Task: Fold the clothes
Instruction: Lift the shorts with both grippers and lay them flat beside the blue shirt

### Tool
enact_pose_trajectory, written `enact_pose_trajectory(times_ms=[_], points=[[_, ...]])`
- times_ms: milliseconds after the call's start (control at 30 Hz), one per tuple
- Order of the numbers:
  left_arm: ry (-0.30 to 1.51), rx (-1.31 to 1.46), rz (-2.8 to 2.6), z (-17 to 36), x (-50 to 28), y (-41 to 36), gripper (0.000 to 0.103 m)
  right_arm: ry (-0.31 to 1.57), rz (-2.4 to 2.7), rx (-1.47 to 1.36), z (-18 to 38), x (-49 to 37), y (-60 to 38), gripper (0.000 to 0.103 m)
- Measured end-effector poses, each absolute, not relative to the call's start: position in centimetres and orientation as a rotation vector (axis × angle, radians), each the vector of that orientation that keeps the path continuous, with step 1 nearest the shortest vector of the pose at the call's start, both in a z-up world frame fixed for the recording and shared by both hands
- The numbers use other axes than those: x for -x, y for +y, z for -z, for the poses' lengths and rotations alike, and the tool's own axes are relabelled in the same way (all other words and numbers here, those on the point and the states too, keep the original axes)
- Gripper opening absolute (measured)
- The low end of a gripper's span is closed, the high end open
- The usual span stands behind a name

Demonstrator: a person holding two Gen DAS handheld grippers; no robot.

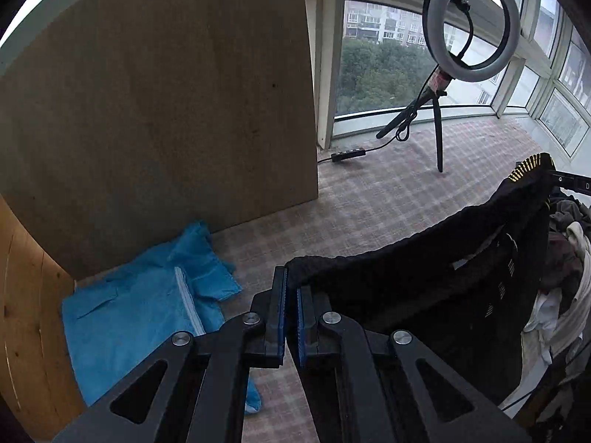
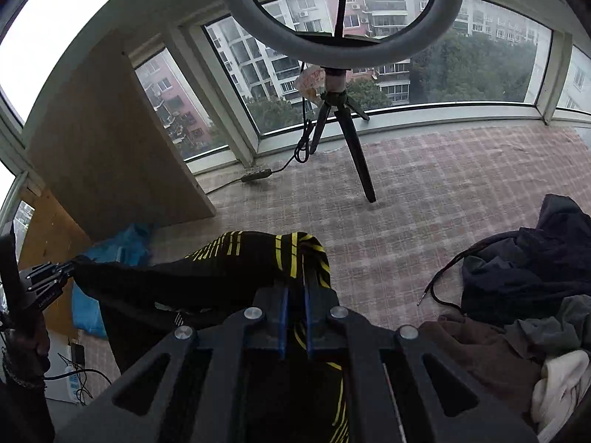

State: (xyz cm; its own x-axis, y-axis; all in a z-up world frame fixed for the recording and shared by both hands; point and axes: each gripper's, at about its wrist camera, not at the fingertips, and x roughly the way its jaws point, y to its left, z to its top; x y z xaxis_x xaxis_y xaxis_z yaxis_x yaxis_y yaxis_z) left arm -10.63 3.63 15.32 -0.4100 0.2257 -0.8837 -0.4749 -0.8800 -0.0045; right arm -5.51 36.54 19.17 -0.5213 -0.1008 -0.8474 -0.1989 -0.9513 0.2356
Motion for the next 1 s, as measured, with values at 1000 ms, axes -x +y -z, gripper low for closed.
enact_pose_trajectory(times_ms=[1000], points=[[0.514, 1.332, -2.083, -5.0, 12.5, 3.6, 0.037, 0.221, -2.688, 1.883, -6.0, 10.4, 38.2, 0.029]])
